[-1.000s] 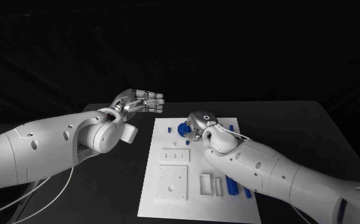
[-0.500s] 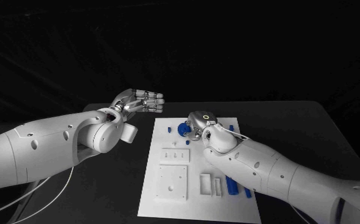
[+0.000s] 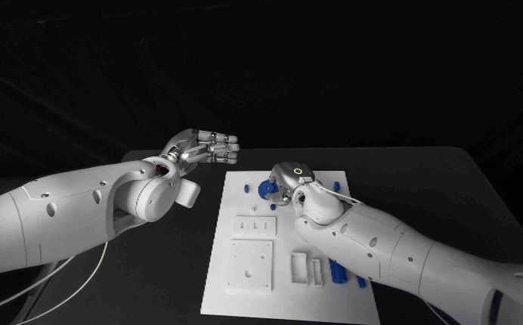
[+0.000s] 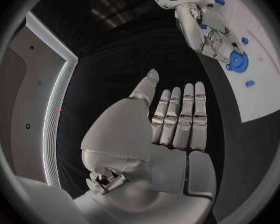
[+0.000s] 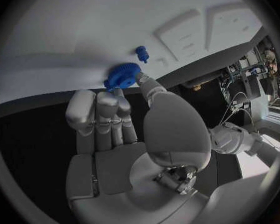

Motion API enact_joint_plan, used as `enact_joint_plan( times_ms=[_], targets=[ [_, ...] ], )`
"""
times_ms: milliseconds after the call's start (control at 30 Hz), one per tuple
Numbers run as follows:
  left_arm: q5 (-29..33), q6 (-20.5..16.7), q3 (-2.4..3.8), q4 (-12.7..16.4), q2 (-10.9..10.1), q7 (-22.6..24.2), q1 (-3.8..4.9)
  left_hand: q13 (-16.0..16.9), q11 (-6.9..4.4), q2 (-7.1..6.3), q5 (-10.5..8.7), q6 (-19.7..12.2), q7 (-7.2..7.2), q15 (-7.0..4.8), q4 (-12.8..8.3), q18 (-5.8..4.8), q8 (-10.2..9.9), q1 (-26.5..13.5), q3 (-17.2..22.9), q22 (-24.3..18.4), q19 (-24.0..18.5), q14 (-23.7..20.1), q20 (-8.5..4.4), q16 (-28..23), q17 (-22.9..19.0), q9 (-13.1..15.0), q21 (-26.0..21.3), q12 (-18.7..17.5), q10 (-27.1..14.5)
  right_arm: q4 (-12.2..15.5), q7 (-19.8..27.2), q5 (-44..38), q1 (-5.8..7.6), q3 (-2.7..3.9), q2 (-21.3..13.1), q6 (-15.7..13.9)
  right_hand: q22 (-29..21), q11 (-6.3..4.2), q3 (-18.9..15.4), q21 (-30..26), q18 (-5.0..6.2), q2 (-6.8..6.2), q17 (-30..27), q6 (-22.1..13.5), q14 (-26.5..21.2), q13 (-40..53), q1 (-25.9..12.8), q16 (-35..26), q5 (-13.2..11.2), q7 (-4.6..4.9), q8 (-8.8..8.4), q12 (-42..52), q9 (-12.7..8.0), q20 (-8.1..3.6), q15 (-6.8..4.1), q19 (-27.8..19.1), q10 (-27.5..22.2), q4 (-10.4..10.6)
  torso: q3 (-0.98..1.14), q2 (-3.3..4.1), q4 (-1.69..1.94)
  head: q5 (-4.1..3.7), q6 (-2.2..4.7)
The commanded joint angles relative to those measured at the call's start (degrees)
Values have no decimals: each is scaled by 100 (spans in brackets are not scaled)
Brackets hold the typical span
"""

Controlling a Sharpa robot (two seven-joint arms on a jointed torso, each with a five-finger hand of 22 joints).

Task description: Assemble the parts on the task board

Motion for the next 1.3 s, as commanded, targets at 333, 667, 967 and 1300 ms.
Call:
enact_joint_plan(
  times_ms=[333, 667, 967, 1300],
  targets=[
    [-10, 1, 3, -8, 26, 33, 3, 9, -12, -5, 14, -8, 29, 15, 27, 22, 5, -4, 0, 3, 33, -24, 0, -26, 1, 9, 1, 3, -30, 14, -16, -113, -5, -4, -13, -50, 748, -10, 272, -24, 42, -69, -1, -53, -4, -9, -41, -27, 626, -3, 5, -39, 0, -25, -19, 178, -40, -184, -4, 0, -3, 3, -2],
    [-10, 2, 3, -20, 16, 38, 3, 9, -12, -5, 14, -8, 29, 15, 27, 22, 5, -4, 0, 3, 33, -24, 0, -26, 1, 9, 1, 3, -30, 202, 258, 223, -1, 12, -183, -461, 747, 3, 84, -28, 48, -71, -7, -130, -3, -8, -220, -35, 423, 4, 7, -28, 1, -18, -10, 182, -20, -81, 1, -14, -14, 20, 32],
    [-10, -13, 3, -23, -63, 60, 4, 9, -14, -12, 13, -6, 27, 13, 27, 22, 6, 1, 2, 3, 36, -19, -2, -26, 1, 10, 1, 3, -25, 971, 1502, 1507, 66, 490, -946, -805, 756, 43, -427, 5, 73, 145, 43, -255, -3, 36, -13, 19, 518, 55, 7, 30, 0, 16, 19, 176, -12, -106, 13, -58, -117, 80, 75],
    [-10, 53, 0, -54, -123, 72, -1, 8, -28, 8, 10, -2, 26, -3, 22, 18, 5, -4, 7, 6, 46, 26, -14, -22, 2, 9, 8, 2, 37, 1236, 2791, 2655, 263, 753, -2077, 419, 769, 65, -471, 94, 39, 414, 151, -213, -15, 54, 287, 74, 595, 84, 3, 40, -4, 26, 28, 123, -43, -804, 89, -155, -336, 183, 41]
  ],
)
